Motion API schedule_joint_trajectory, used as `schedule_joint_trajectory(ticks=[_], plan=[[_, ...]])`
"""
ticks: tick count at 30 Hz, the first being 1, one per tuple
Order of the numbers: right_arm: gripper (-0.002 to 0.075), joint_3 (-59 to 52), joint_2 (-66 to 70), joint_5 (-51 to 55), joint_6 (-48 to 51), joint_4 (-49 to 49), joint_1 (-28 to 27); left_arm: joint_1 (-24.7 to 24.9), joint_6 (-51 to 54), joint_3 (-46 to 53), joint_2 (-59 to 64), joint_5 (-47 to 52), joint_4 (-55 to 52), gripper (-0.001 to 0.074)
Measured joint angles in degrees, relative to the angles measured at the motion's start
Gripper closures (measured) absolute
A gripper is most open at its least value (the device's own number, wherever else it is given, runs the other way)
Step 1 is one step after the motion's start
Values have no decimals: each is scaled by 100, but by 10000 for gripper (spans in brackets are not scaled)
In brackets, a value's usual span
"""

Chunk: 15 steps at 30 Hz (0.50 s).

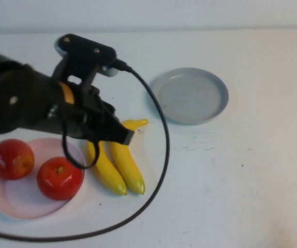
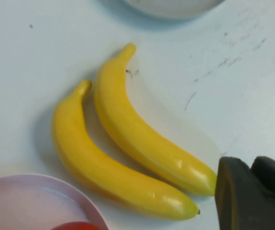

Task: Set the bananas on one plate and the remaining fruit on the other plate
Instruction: Put another type of fruit in the right plate

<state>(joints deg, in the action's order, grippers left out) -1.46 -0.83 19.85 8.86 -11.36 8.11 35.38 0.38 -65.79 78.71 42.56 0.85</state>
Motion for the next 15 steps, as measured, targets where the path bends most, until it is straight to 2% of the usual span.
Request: schedule_joint_trajectory(ticks=[5, 15], plan=[[743, 0, 0, 0, 0, 0, 0, 0, -38, 880, -1227, -597, -147, 725], [743, 0, 0, 0, 0, 0, 0, 0, -576, 2580, -3088, -642, -528, 732]])
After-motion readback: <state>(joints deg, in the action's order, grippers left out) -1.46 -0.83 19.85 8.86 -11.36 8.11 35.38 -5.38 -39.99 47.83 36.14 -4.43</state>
